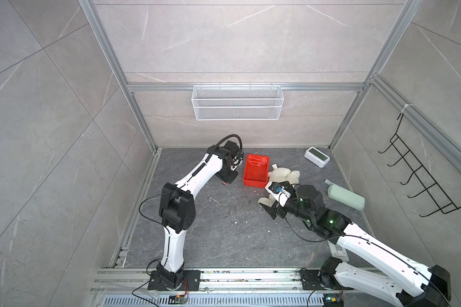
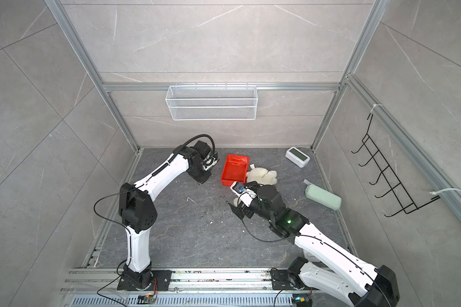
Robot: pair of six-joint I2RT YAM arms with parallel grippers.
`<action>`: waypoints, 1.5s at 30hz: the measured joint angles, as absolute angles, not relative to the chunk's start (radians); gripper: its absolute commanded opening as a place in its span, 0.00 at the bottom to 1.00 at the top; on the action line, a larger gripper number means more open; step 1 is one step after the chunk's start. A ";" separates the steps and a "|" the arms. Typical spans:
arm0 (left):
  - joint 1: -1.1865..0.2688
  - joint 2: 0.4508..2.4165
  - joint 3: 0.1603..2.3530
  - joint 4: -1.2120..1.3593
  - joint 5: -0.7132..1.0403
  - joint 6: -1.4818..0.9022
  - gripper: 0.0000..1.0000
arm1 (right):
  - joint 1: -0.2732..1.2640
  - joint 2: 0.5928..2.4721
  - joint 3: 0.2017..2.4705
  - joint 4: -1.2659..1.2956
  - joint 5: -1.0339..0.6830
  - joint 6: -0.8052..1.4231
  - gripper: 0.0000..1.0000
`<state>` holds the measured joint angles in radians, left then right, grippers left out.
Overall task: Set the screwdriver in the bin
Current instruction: 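Lift the screwdriver with the left gripper and carry it over the red bin, then lower the screwdriver into the red bin and open the left gripper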
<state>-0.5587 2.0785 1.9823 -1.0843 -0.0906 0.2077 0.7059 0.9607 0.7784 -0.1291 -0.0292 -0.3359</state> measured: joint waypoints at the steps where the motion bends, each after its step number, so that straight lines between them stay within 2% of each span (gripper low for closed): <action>1: -0.565 2.103 2.012 -1.084 -0.084 0.204 0.04 | 0.696 0.953 0.775 -0.130 -0.025 -0.336 0.99; 18: -0.601 2.419 2.354 -0.922 0.013 0.049 0.02 | 0.607 0.999 0.770 -0.067 -0.004 -0.337 0.99; 32: -0.607 2.499 2.361 -0.786 0.075 -0.156 0.02 | 0.607 1.009 0.770 -0.062 -0.007 -0.353 0.99; 45: -0.631 2.510 2.360 -0.779 0.117 -0.213 0.05 | 0.607 1.009 0.770 -0.062 -0.012 -0.358 0.99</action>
